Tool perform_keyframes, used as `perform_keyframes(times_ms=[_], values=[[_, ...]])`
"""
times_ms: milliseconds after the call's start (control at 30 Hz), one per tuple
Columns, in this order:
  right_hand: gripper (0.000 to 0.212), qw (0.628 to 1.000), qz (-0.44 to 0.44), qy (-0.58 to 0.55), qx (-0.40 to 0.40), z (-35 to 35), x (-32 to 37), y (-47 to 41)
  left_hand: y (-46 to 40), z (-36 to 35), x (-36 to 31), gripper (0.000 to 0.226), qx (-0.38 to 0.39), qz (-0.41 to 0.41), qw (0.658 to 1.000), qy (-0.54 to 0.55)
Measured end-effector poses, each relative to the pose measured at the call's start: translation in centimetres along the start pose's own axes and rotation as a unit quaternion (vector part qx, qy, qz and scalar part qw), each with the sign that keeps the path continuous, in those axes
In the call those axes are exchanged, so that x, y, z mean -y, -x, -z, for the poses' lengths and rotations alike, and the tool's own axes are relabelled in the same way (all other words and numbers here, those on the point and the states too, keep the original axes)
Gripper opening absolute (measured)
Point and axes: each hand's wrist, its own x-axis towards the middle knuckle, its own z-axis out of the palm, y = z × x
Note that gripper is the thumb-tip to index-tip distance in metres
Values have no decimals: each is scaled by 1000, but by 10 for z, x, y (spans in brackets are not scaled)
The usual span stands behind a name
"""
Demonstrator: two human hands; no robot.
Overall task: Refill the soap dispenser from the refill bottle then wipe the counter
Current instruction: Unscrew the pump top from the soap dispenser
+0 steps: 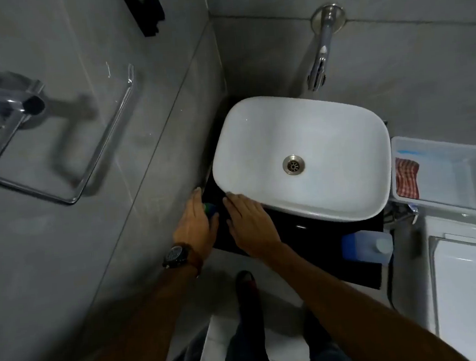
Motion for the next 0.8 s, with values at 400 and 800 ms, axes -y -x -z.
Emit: perform_keyframes(times_ms=[400, 800], values=[[57, 957, -131, -211, 148, -43, 23, -49, -5, -15, 17, 46, -60, 71, 986, 137], [47, 949, -178, -254, 63, 53, 23, -26, 6, 29, -17, 40, -76, -14, 970, 229]])
